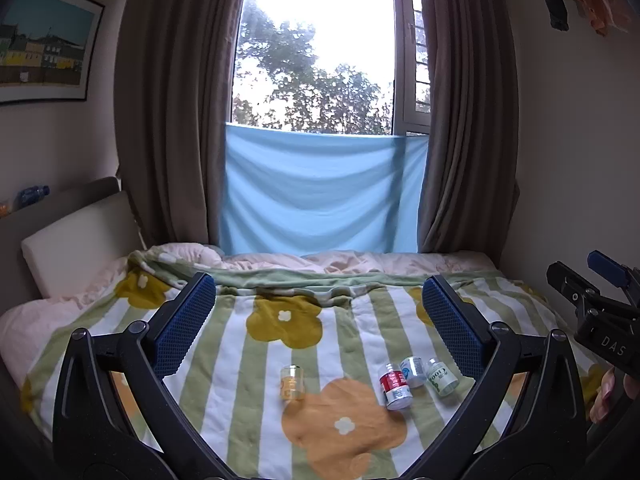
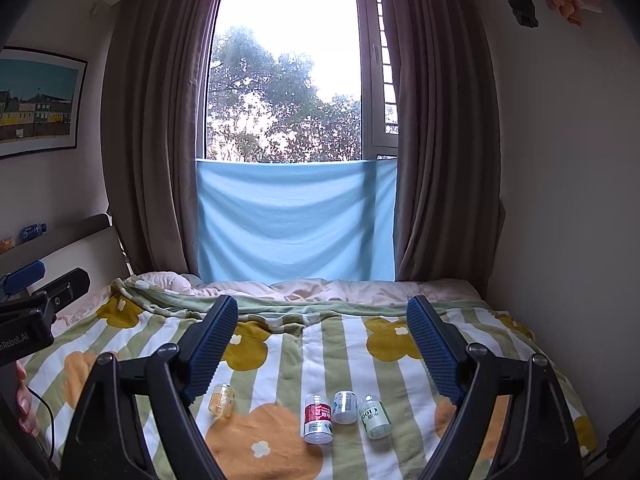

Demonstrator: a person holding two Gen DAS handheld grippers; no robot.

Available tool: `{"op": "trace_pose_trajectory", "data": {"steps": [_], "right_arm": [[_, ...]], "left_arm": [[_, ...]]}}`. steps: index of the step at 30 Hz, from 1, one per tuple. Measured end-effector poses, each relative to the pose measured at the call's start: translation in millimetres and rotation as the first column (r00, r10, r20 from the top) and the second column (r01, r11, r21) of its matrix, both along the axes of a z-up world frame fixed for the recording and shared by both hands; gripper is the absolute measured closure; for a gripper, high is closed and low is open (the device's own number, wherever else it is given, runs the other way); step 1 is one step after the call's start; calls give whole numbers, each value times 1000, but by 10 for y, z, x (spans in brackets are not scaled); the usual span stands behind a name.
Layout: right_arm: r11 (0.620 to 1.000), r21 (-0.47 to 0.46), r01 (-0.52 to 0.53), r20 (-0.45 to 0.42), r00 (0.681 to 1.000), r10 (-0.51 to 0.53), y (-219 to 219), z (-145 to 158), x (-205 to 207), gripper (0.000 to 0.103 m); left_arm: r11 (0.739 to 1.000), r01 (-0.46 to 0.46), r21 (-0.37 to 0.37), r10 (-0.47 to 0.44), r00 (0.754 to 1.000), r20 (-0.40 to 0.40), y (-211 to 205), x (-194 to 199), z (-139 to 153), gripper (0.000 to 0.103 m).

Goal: Flip cup upside down

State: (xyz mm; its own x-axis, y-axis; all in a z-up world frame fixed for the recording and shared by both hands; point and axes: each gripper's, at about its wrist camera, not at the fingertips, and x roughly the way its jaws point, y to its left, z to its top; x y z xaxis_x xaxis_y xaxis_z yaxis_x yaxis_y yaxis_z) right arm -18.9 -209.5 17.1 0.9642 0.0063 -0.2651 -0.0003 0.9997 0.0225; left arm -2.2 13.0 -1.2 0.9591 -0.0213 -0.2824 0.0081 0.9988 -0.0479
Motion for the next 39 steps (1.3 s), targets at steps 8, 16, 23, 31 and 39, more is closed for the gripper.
{"op": "trace_pose_trajectory", "data": {"steps": [8,16,23,31,39], "right_arm": [[1000,-1,-8,2,1000,8,33,-9,-4,19],[1000,-1,-9,2,1000,9,53,-7,-10,19],[1000,0,-8,4,1000,8,71,-7,-9,19],[1000,2,-9,6,1000,9,73,-7,-3,19],[1000,3,-9,7,1000,9,59,-9,-6,19]], "left_arm": [[1000,0,-1,0,1000,3,8,-17,3,0],[1000,-1,3,1,1000,5,13,-13,3,0],[1000,-1,5,1,1000,6,2,-7,3,0],[1000,0,8,0,1000,5,-10,3,9,0],[1000,1,10,-1,1000,7,-44,0,8,0]]}}
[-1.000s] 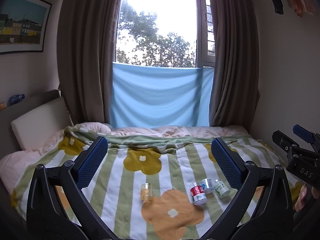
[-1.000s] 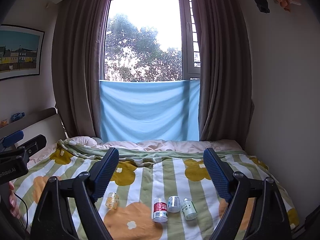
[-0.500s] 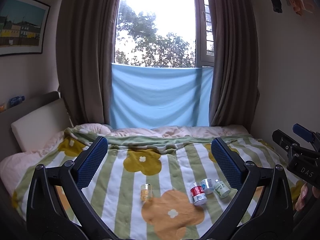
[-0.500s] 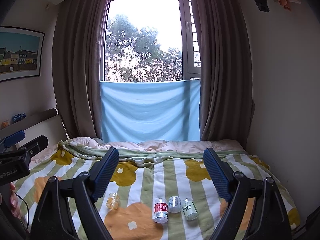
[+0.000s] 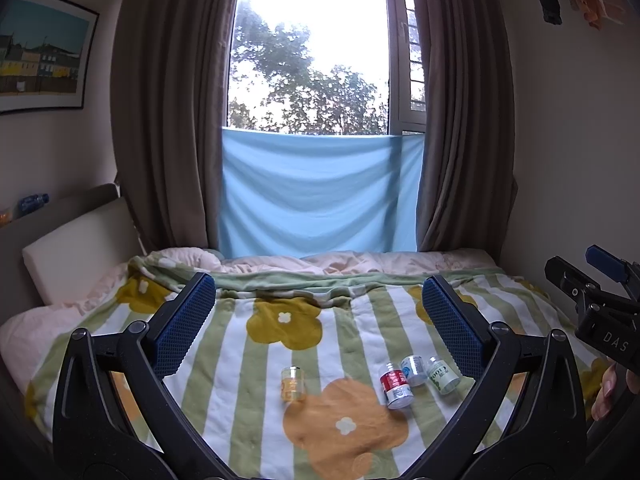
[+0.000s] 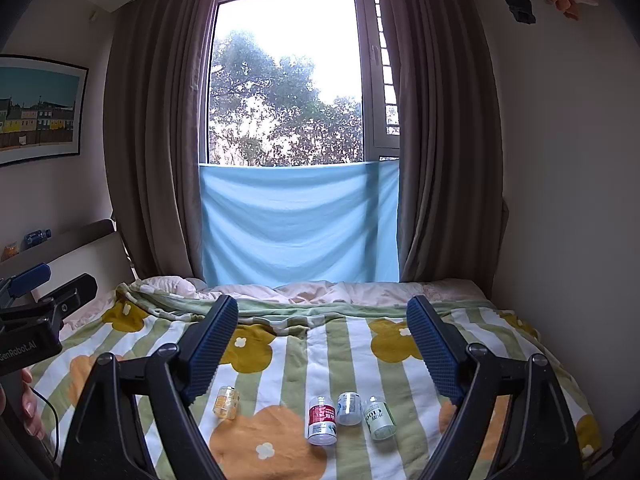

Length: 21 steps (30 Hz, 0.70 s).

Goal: Flip cup upside down

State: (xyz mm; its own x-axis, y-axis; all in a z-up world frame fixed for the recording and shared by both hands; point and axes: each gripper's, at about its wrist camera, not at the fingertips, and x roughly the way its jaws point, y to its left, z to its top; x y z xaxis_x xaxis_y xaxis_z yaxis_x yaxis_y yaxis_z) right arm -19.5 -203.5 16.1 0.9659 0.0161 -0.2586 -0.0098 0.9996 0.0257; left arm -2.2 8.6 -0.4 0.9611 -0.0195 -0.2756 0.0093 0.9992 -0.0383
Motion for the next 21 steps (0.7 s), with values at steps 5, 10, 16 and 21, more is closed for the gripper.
{"op": "trace_pose_trajectory", "data": {"steps": [5,10,16,21], "right_arm": [[1000,1,0,0,1000,0,-11,-3,-4,19],[1000,1,1,1,1000,-1,-18,-3,0,19],[1000,2,-1,1,1000,1,-40,-9,-6,19],[1000,3,-1,2,1000,1,-44,-12,-5,19]], "left_arm": [[1000,0,0,0,1000,1,-16,5,-1,0],[1000,4,2,-4,1000,5,-35,-1,13,0],[1000,10,6,-10,1000,8,-41,-34,17,0],[1000,12,12,-12,1000,14,-56,-61,24,0]]}}
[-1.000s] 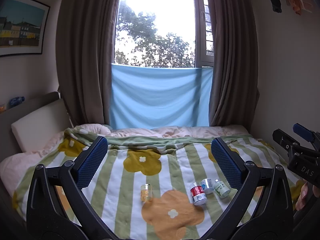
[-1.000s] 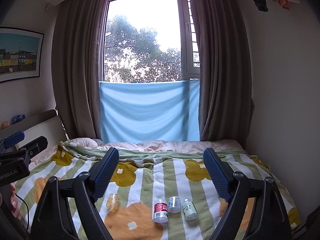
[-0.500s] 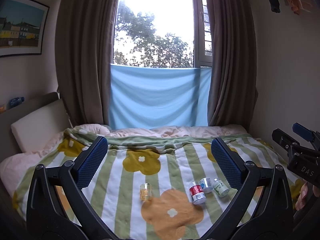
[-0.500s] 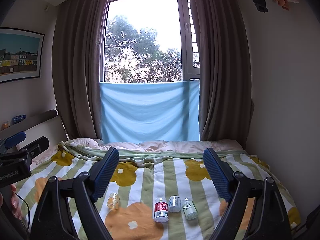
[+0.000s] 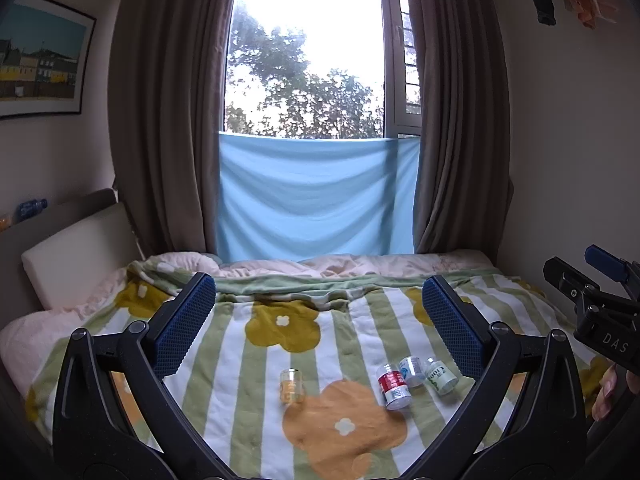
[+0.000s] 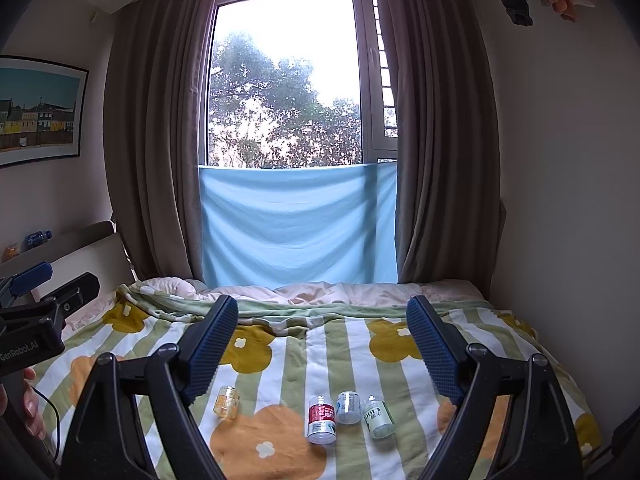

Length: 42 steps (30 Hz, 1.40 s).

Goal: Flip cup upside down

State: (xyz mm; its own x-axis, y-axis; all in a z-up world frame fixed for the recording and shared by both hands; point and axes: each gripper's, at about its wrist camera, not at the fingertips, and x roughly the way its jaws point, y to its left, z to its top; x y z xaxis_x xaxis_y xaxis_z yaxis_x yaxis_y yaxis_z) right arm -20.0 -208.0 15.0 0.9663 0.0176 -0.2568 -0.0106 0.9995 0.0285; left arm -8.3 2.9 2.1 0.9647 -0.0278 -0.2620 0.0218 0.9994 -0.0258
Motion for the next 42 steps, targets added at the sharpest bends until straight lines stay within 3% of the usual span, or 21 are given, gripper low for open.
{"op": "trace_pose_trajectory", "data": {"steps": [9,14,18,22,27,37,42], "right_arm": [[1000,1,0,-8,1000,0,3,-6,6,19],[999,29,-15,-89,996,18,-26,-103,157,19],[997,66,-32,-216,975,46,-45,-312,473,19],[994,97,-41,-353,933,73,-60,-657,928,19],[991,129,-32,-508,856,93,-127,-1323,1555,19],[981,190,29,-750,649,126,-195,-2993,2663,19],[986,160,40,-822,559,111,-148,-3610,3044,19]], "left_arm": [[1000,4,6,-4,1000,-24,8,29,-24,0],[1000,8,-2,-8,988,-153,97,274,-153,0],[1000,1,-2,-2,959,-282,164,560,-370,0],[1000,-6,0,5,913,-408,226,903,-726,0],[1000,-6,22,17,832,-554,266,1365,-1383,0],[999,-28,22,36,669,-742,370,2060,-2835,0],[998,-61,-12,27,589,-808,419,2235,-3374,0]]}}
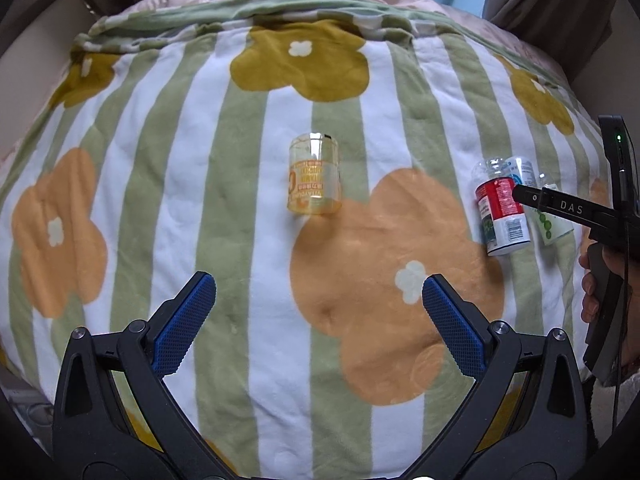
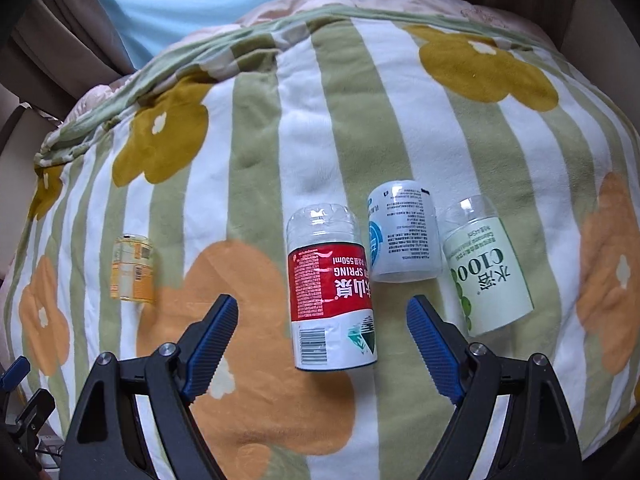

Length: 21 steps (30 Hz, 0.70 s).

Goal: Flip cup upside down
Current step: 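Move the right gripper down and close it around the red-labelled bottle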

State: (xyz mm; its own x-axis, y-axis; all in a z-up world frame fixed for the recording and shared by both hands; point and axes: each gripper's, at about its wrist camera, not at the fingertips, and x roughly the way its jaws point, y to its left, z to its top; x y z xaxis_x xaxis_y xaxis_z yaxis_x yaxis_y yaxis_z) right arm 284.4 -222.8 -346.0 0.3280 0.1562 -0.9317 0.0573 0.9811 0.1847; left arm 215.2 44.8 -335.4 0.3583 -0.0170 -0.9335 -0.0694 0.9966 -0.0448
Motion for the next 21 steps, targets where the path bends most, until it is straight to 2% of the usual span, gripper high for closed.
{"op": "trace_pose_trajectory", "data": {"steps": [2,7,10,11,12,14,21], "right_arm": [[999,-33,-17,-47,999,15,44,-201,116,19],[999,-38,-24,-109,994,20,56,-532,253,19],[999,-35,-30,-126,992,25,52,-633,275,30],[999,-38,-33,-132,991,28,51,-661,277,33],[999,-43,-33,-134,991,27,46,-681,273,40],[999,-39,-35,-138,990,29,33,-711,259,46],[995,-81,-57,-100,994,49,32,-616,156,47]], "left_arm": [[1000,-9,-13,9,999,-40,4,66,-186,0],[999,-10,-36,6,994,-110,-12,146,-541,0],[999,-7,-48,1,992,-123,-37,171,-662,0],[999,-5,-51,-1,992,-127,-50,178,-692,0],[999,-3,-52,-4,992,-130,-55,187,-721,0],[999,1,-54,-9,991,-135,-66,196,-765,0],[998,9,-59,-17,989,-144,-52,174,-828,0]]}}
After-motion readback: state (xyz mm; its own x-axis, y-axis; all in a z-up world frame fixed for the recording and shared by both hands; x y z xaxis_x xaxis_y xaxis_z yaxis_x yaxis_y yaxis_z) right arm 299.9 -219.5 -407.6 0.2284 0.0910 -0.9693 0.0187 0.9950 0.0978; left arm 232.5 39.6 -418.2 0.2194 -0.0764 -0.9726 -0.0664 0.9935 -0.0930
